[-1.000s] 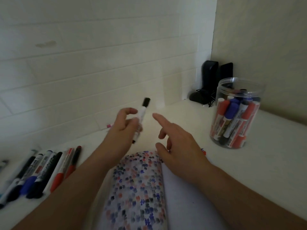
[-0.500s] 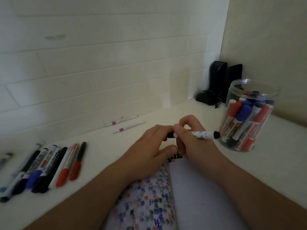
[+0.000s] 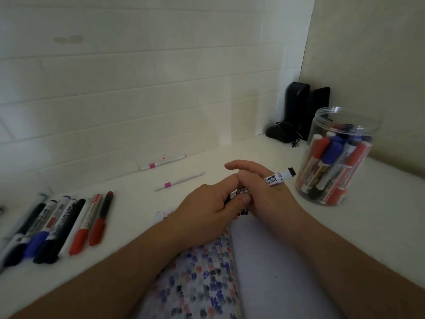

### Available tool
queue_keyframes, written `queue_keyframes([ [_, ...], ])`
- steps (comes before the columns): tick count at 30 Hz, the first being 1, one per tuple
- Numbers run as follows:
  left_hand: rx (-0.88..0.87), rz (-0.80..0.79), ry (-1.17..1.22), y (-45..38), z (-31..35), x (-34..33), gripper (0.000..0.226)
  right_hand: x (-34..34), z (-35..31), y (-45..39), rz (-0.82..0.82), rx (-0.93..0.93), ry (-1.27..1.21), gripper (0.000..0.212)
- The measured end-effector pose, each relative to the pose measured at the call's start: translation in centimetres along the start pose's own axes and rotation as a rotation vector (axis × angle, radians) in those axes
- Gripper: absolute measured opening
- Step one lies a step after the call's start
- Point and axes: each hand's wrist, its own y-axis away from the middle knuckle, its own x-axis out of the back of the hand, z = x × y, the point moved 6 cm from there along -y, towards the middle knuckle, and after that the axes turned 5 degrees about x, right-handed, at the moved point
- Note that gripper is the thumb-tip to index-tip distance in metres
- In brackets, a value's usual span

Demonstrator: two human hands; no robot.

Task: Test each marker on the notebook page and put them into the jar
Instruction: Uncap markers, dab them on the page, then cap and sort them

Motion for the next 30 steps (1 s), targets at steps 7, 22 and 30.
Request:
queue_keyframes([
  [7,0.017,-0.051,0.042,-0.3,-0.7,-0.9,0.036,-0.1,0.4,0.8,-0.019,-0.069,-0.084,0.037],
  [22,0.167,-0.115,-0.156,0.2,-2.2,0.7,0.062,3.7,-0.6,-0.8,0.114,-0.139,-0.08,0.037],
  [30,0.169,-0.156,-0.46,0.3,-3.3,0.0,0.055,2.4,-0.2,0.4,-0.029,-0.056,0.369,0.024],
])
